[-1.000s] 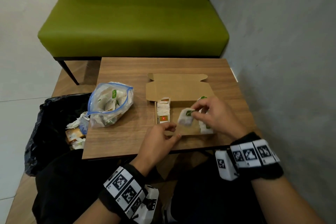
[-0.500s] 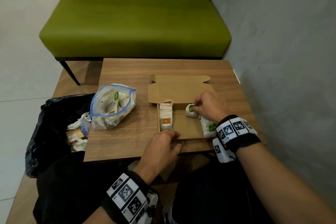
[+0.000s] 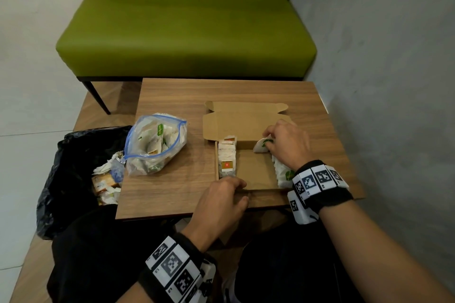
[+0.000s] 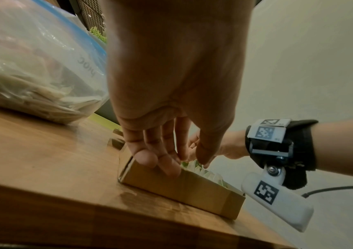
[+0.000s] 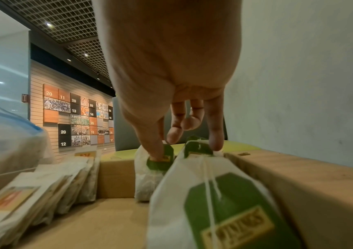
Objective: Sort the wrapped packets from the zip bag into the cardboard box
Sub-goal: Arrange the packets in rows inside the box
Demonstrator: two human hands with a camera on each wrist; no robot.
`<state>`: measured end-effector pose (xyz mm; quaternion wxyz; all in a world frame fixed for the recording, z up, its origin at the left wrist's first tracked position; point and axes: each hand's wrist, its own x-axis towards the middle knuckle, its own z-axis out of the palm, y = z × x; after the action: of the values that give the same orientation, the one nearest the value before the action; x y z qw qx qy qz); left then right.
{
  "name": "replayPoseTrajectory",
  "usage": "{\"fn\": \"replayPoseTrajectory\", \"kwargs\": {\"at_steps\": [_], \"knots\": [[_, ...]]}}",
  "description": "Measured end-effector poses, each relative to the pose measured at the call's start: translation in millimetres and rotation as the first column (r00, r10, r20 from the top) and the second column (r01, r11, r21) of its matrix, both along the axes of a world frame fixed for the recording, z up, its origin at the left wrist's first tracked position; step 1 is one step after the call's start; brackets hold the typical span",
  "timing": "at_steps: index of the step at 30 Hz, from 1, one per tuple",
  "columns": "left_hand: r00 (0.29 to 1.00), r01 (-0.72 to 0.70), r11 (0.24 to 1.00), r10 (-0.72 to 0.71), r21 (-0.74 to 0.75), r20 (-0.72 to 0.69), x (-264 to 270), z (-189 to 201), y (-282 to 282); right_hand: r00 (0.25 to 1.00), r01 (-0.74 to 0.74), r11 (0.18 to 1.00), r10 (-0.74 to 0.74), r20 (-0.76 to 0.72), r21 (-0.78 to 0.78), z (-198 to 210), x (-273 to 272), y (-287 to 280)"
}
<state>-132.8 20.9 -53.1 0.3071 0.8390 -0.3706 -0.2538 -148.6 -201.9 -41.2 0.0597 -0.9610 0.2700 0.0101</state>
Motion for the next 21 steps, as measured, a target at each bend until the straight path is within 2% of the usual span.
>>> {"fn": "replayPoseTrajectory", "kwargs": {"at_steps": [10, 17, 21], "knots": [[1.000, 0.003, 1.000, -0.003, -0.009, 0.010, -1, 4, 1, 1.000, -0.019, 0.999, 0.019, -0.012, -0.027, 8, -3, -2], [1.000, 0.009, 1.000, -0.009, -0.001, 0.009, 0, 3, 0, 0.995, -0.058, 0.995, 0.050, -0.090, -0.082, 13, 0, -2], [1.000, 0.012, 1.000, -0.012, -0.002, 0.014, -1, 3, 2, 0.996, -0.042, 0.998, 0.038, -0.077, -0.053, 12, 0, -1]]}}
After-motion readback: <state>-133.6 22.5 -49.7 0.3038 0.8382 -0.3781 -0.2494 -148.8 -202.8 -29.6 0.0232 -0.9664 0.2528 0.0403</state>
